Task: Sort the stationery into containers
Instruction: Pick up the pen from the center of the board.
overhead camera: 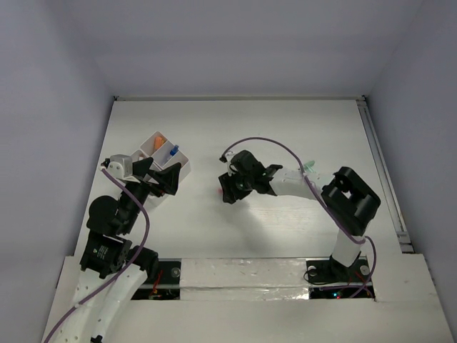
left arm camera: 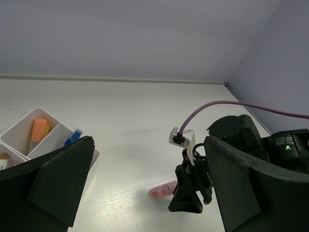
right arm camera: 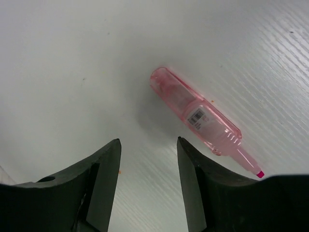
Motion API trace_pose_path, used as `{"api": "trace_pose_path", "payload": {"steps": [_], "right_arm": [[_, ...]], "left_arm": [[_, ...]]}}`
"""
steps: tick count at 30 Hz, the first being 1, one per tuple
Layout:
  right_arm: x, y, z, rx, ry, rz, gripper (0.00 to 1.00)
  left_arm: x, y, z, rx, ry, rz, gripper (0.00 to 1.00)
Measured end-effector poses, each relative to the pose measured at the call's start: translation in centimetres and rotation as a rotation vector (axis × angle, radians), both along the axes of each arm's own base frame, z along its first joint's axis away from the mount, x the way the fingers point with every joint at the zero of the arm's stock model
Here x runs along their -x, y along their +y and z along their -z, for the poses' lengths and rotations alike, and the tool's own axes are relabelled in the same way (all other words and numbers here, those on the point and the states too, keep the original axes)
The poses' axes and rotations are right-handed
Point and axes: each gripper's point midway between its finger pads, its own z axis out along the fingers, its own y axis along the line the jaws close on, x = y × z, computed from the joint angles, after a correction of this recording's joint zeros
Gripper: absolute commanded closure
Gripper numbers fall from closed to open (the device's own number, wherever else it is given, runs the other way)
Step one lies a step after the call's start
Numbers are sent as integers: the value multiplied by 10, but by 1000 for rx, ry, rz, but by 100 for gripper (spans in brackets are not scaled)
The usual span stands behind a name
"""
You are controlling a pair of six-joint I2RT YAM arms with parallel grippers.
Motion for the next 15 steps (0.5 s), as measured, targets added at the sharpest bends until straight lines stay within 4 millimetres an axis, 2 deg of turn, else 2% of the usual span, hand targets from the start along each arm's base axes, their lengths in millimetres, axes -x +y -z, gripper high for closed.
{"api": "trace_pose_path", "payload": {"steps": [3, 6, 10, 12, 15], "right_arm": [[4, 6, -8, -3, -5, -85, 45], [-4, 18, -24, -13, -52, -168, 37], [-18, 27, -37, -9, -140, -237, 30], [-26, 31, -39, 5, -189, -269, 30], [-40, 34, -32, 63, -226, -305, 30]], "left_arm": [[0, 0, 0, 0, 0, 0, 4], [0, 0, 0, 0, 0, 0, 4], [0, 0, 0, 0, 0, 1, 4], [0, 0, 0, 0, 0, 1, 4], [0, 0, 0, 0, 0, 2, 4]]}}
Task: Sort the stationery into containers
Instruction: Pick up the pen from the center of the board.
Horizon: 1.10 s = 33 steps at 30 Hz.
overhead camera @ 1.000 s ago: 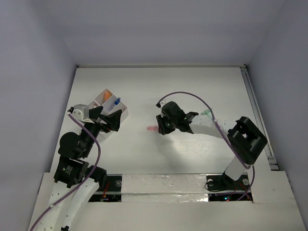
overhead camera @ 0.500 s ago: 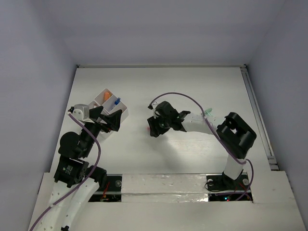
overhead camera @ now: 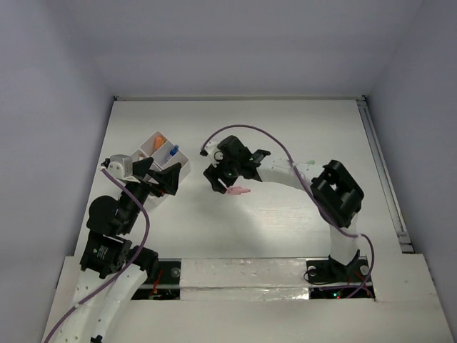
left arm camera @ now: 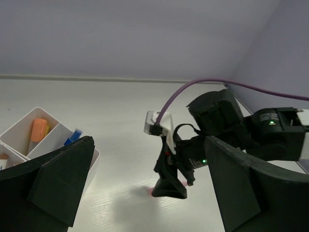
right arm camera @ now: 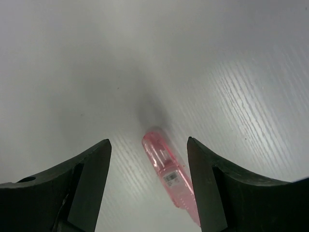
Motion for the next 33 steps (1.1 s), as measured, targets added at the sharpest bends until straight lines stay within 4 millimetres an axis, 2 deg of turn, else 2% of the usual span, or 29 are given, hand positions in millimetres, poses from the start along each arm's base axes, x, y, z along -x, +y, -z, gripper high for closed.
{"api": "trace_pose_path", "payload": {"steps": [3, 9, 12, 14, 15, 16, 22, 25, 30, 33], "right_arm": [[-10, 3, 15, 57, -15, -30, 30], [-6, -11, 51, 185, 28, -76, 30], [-9, -10, 47, 199, 22, -80, 35], [-10, -12, 50, 218, 24, -80, 43], [-10, -13, 52, 228, 23, -80, 47], [-11, -14, 52, 233, 18, -78, 60], [-17, -17, 52, 253, -3, -67, 82], [-18, -17, 52, 254, -10, -63, 87], [-17, -24, 48, 251, -34, -36, 88], [-18, -31, 27, 223, -77, 4, 88]], "left_arm": [[0, 0, 0, 0, -1, 0, 4], [0, 0, 0, 0, -1, 1, 4], [0, 0, 0, 0, 0, 1, 4], [0, 0, 0, 0, -1, 1, 4], [0, 0, 0, 0, -1, 1, 4], [0, 0, 0, 0, -1, 1, 4], [0, 0, 0, 0, 0, 1, 4], [0, 0, 0, 0, 0, 1, 4], [0, 0, 0, 4, 1, 2, 4], [1, -2, 0, 14, 5, 13, 4]]}}
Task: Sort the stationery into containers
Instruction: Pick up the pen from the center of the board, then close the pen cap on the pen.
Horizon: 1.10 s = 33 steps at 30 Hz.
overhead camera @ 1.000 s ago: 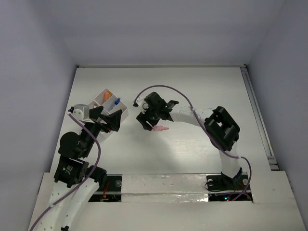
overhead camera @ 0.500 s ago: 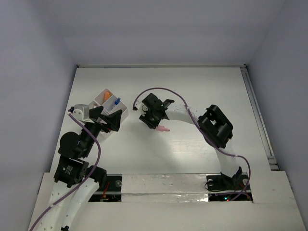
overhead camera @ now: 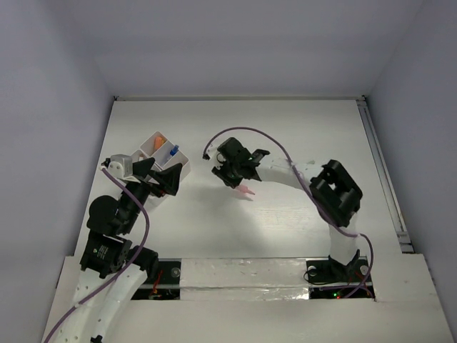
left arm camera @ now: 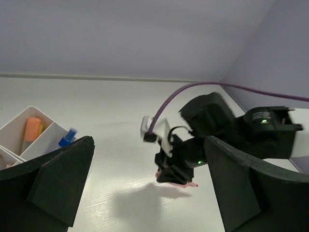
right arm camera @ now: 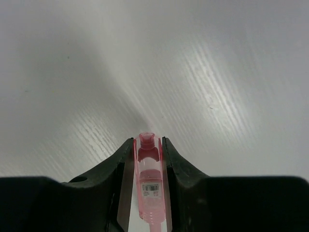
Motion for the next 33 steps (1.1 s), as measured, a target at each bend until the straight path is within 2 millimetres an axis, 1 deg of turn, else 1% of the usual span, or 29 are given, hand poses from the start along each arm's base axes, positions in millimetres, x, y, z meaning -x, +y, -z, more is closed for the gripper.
{"api": "trace_pose_path", "payload": {"steps": [1, 3, 4, 5, 6, 9, 11, 12, 13, 14, 15, 16, 17, 19, 21, 24, 25, 27, 29, 33], "right_arm": [[-1, -1, -13, -26, -26, 12, 88], [0, -3, -46, -99, -84, 35, 86], [-2, -1, -107, -236, -186, 57, 86], [-4, 3, -134, -321, -228, 65, 85], [-1, 2, -153, -400, -254, 66, 85], [21, -8, -209, -589, -281, 54, 84], [26, -8, -239, -685, -295, 51, 84], [28, -6, -247, -718, -293, 53, 84], [29, -5, -251, -745, -281, 57, 84], [29, -3, -251, -756, -265, 66, 85], [29, -2, -250, -764, -245, 72, 84], [30, 0, -246, -770, -220, 82, 84], [30, 2, -242, -775, -196, 91, 84], [33, 7, -235, -782, -146, 103, 84], [35, 11, -229, -793, -95, 117, 84], [35, 17, -221, -807, -38, 136, 85], [34, 19, -218, -810, -22, 146, 85], [33, 21, -210, -808, 13, 164, 85], [34, 24, -206, -811, 43, 174, 84], [35, 28, -214, -857, 67, 186, 83]], "left_arm": [[0, -1, 0, 4, 3, 6, 4], [0, -4, -1, 16, 5, 19, 4], [0, -7, -2, 30, 8, 34, 4], [0, -9, -2, 39, 12, 42, 4], [0, -10, -3, 51, 14, 49, 4], [-2, -18, -4, 98, 24, 84, 5], [-3, -26, 3, 133, 43, 119, 6], [-4, -30, 8, 151, 61, 139, 7], [-6, -36, 17, 170, 87, 161, 7], [-8, -40, 25, 184, 112, 178, 8], [-10, -45, 36, 197, 144, 195, 8], [-10, -49, 39, 216, 159, 215, 9], [-14, -53, 58, 220, 209, 222, 10], [-16, -61, 77, 244, 267, 250, 14], [-15, -68, 88, 276, 300, 287, 21], [-13, -76, 98, 315, 322, 331, 28], [-12, -78, 100, 325, 329, 342, 28], [-10, -84, 100, 335, 329, 364, 29], [-7, -94, 98, 338, 324, 401, 29], [-1, -115, 102, 337, 333, 473, 29]]}}
